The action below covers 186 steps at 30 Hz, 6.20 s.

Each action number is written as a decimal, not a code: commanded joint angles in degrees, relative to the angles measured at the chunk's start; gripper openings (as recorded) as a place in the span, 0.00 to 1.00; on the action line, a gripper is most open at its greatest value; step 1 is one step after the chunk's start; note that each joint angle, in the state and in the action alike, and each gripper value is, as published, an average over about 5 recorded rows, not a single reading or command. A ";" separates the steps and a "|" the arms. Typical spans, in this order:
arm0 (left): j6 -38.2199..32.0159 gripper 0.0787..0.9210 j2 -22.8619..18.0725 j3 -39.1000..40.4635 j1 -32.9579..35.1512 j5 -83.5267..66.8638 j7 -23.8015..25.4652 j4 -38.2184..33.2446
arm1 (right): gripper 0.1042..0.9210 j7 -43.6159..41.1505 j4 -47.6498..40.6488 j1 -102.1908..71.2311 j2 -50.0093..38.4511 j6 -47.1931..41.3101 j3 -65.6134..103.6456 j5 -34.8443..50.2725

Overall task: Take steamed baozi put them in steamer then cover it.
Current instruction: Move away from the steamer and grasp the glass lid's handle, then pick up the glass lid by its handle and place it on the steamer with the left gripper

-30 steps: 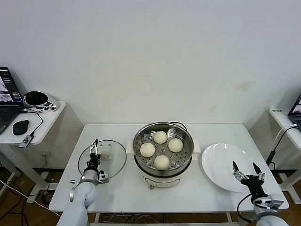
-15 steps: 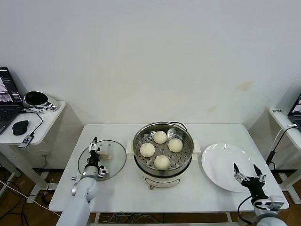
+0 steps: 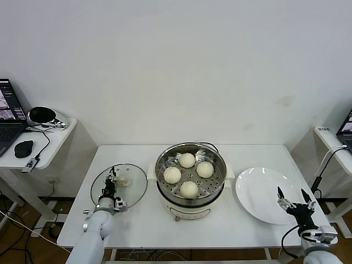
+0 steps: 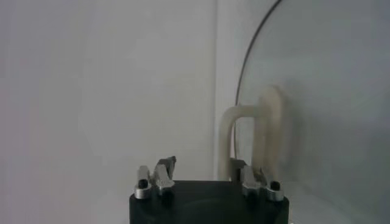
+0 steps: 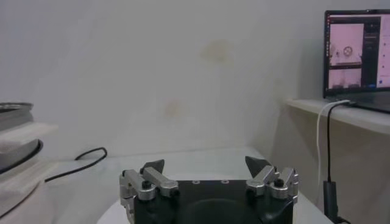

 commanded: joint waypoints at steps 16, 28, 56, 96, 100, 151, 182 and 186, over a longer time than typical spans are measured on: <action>18.40 0.09 -0.26 -3.92 11.33 -6.34 8.38 -27.41 | 0.88 1.00 1.99 3.16 -0.45 -1.93 1.51 0.44; 37.66 0.09 3.13 3.13 18.55 7.20 19.97 -51.93 | 0.88 2.07 3.75 5.28 0.72 -4.40 0.59 0.44; 37.92 0.09 -10.93 19.08 2.95 21.03 29.73 -47.91 | 0.88 2.83 1.64 8.96 8.31 -10.39 -0.27 -5.28; 38.37 0.09 -17.17 32.01 -2.81 13.91 28.19 -34.44 | 0.88 2.56 -0.82 10.36 9.93 -10.29 -1.28 -7.74; 38.39 0.09 -17.20 31.86 -2.82 13.48 27.98 -33.54 | 0.88 2.54 -0.98 10.34 9.97 -10.16 -1.31 -7.87; 38.17 0.09 -17.00 31.93 -1.89 18.38 31.30 -31.69 | 0.88 2.20 -1.61 10.54 10.85 -9.61 -1.80 -8.77; 37.98 0.88 -14.09 33.68 7.00 20.22 37.77 -51.70 | 0.88 1.20 -0.35 9.32 10.72 -10.17 -1.54 -8.18; 36.24 0.88 -10.57 30.83 10.04 16.13 35.91 -58.44 | 0.88 0.68 2.28 7.80 10.35 -10.54 -1.91 -6.83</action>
